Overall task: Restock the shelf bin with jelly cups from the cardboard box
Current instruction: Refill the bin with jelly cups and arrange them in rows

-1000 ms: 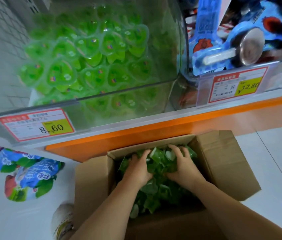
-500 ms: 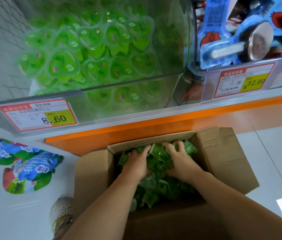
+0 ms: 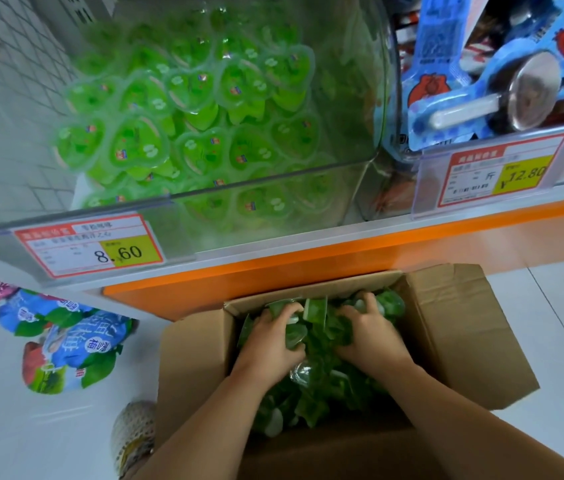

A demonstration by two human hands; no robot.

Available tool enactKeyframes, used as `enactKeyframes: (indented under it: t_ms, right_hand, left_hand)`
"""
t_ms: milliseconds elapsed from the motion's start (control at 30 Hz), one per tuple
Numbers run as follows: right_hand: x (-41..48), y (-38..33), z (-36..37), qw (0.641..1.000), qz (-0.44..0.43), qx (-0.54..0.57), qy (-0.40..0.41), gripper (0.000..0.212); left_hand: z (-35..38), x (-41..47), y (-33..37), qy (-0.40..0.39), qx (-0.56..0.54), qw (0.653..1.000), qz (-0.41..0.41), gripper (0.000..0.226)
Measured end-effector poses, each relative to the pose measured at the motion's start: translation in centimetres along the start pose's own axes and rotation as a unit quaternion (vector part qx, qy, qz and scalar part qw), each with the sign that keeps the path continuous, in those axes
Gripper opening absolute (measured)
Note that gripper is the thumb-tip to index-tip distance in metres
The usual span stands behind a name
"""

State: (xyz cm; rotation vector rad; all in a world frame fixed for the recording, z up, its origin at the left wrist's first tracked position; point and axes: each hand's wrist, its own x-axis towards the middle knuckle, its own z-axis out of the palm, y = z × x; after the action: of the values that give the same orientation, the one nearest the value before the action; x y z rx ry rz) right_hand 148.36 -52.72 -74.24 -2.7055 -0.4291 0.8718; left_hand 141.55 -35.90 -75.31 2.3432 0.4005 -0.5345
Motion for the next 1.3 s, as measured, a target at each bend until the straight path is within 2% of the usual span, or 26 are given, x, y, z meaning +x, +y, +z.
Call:
enactKeyframes:
  t_ms: [200, 333, 533, 700, 833, 1067, 1300]
  right_hand:
    - [0.5, 0.3, -0.1, 1.0, 0.002, -0.013, -0.025, 0.059]
    - [1.7, -0.6, 0.4, 0.995, 0.03, -0.076, -0.057, 0.074]
    - [1.7, -1.3, 1.0, 0.996, 0.067, -0.059, -0.031, 0.07]
    - [1.5, -0.7, 0.8, 0.999, 0.036, 0.037, 0.011, 0.047]
    - [1.0, -0.2, 0.4, 0.998, 0.031, 0.058, -0.006, 0.055]
    - [-1.5, 0.1, -0.8, 0.996, -0.02, 0.085, 0.002, 0.053]
    - [-5.2, -0.6, -3.7, 0.993, -0.075, 0.093, 0.013, 0.062]
  left_hand:
    - [-0.8, -0.9, -0.5, -0.004, -0.035, 0.999, 0.02, 0.059]
    - [-1.2, -0.9, 0.0, -0.048, -0.039, 0.998, 0.007, 0.064]
    - [-0.6, -0.3, -0.3, -0.042, -0.052, 0.997, -0.033, 0.072]
    - [-0.1, 1.0, -0.3, -0.051, -0.019, 0.998, -0.037, 0.076]
    - [-0.1, 0.6, -0.5, -0.035, -0.003, 0.999, -0.018, 0.072]
    - [-1.2, -1.8, 0.4, 0.019, -0.014, 1.0, 0.002, 0.076]
    - [-5.0, -7.1, 4.4, 0.001, -0.011, 0.998, 0.066, 0.068]
